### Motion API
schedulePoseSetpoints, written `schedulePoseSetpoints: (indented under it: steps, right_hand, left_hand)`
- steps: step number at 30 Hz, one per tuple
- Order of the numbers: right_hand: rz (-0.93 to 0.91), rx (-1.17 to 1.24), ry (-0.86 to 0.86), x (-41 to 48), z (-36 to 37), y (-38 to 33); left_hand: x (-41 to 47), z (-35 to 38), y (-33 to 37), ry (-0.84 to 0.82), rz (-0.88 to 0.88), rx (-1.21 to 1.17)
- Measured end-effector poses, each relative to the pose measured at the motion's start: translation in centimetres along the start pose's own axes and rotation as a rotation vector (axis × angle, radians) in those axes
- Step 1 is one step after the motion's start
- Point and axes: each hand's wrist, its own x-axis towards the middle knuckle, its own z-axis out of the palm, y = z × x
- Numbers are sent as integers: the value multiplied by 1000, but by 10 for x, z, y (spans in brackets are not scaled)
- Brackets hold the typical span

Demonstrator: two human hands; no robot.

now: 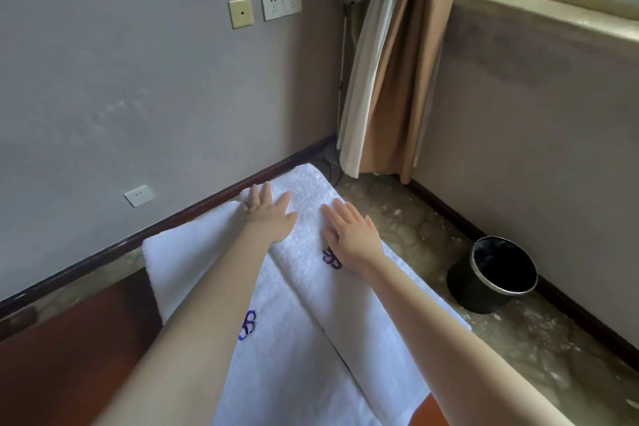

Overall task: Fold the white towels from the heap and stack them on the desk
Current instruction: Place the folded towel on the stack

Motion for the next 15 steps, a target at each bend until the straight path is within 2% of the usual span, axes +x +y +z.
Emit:
schedulePoseSetpoints:
  steps: [5,10,15]
  right_hand:
    - [70,31,-16,-22,-5,3]
    - [21,-50,153,-78,-10,-2]
    - [-38,94,24,-144,0,-12]
  left_hand:
    - [-27,16,9,159,13,-89]
    - [-66,42,28,185,10,-73]
    - [-84,46,37,148,6,-63]
